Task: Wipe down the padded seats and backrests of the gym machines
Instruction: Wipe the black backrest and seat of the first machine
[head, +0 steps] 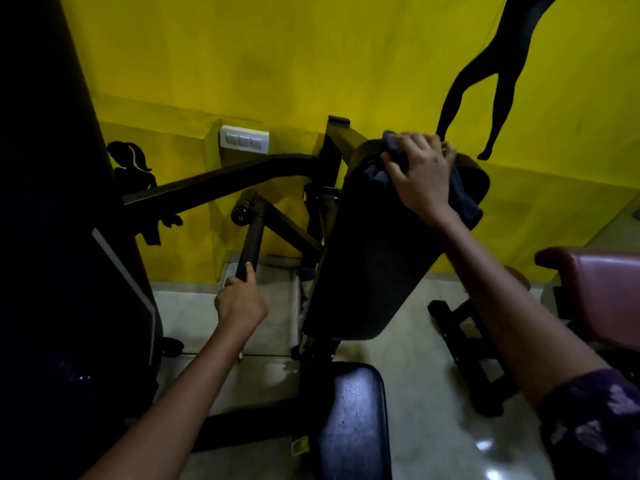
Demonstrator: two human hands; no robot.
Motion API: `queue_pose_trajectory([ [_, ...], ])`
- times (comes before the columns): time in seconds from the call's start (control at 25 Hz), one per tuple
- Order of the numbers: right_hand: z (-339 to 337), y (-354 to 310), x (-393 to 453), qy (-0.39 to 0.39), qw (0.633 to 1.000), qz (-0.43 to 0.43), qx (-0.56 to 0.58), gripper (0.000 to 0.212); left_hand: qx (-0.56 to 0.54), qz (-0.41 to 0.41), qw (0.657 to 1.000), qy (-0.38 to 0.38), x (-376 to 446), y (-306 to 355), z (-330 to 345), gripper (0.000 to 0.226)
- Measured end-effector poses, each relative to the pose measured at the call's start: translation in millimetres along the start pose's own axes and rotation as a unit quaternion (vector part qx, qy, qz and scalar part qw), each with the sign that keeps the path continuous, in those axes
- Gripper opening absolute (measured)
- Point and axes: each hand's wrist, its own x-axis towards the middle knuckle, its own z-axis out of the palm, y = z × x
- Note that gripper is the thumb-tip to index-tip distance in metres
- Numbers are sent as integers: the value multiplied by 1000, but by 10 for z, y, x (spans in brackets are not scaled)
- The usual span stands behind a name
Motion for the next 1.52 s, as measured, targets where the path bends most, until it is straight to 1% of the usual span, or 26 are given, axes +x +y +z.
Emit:
queue_pose_trajectory([
  [0.04,-43,143,-8,-21,999,22,-11,44,-3,4,1000,0,-9,-2,8,83],
  [0.08,-82,229,-9,-35,997,72,-17,46,-3,5,1000,0,-21,-6,18,83],
  [0.16,-60,166,60,-29,980,195,5,42,4,3,1000,0,-27,-9,22,83],
  [0.2,-14,15,105,-18,975,220,7,39,7,2,1000,-2,-32,0,23,83],
  [0.24,28,-160,120,-15,978,210,1,37,8,1,1000,-5,-35,10,28,83],
  [0.32,63,-376,105,-21,994,105,25,36,6,-3,1000,-8,-46,13,38,81],
  [0.4,61,-351,26,-36,998,-20,41,41,-1,1,1000,-1,-55,-8,35,80],
  [0.44,51,-263,-8,-38,997,-56,46,44,-5,7,1000,1,-59,-20,35,81],
  [0.48,29,-132,-25,-33,996,-63,51,47,-8,11,1000,0,-72,-29,31,81],
  [0.56,-15,181,-41,-4,998,-10,61,53,-23,12,1000,-6,-97,-35,1,82],
  [0.64,-41,395,-43,32,991,111,71,54,-13,20,1000,0,-127,-32,-23,80],
  [0.72,21,331,16,52,973,214,67,48,-2,51,998,45,-123,12,-69,70],
  [0.76,72,241,30,51,971,228,53,46,-25,78,994,73,-116,78,-129,63],
  [0.8,118,187,21,50,977,204,44,45,-65,116,986,103,-105,178,-217,58],
  [0.84,127,181,-14,47,987,147,44,46,-120,162,970,133,-97,320,-339,57],
  [0.92,92,396,-119,28,999,8,29,48,-250,236,920,185,-89,699,-696,58],
  [0.96,57,595,-172,21,999,-33,16,50,-300,258,892,217,-86,925,-919,59],
  [1.0,20,789,-213,18,999,-38,11,52,-331,272,868,250,-67,1148,-1149,58],
  [1.08,-34,1025,-272,25,998,36,47,52,-339,298,839,304,45,1501,-1527,54],
  [1.12,-22,1045,-273,38,993,83,73,51,-324,310,835,318,134,1615,-1620,53],
  [1.2,9,920,-209,57,975,184,107,49,-295,327,835,329,317,1738,-1597,57],
  [1.28,24,668,-129,72,953,275,105,46,-319,332,815,352,480,1787,-1415,54],
  [1.32,66,559,-116,87,953,274,94,43,-328,327,800,382,531,1815,-1320,53],
  [1.36,132,472,-119,109,964,231,74,42,-328,315,786,418,568,1847,-1257,52],
  [1.44,271,424,-185,156,983,86,38,45,-318,299,766,473,640,1892,-1235,52],
  [1.52,404,590,-310,190,981,-45,18,52,-316,305,743,505,689,1894,-1235,51],
])
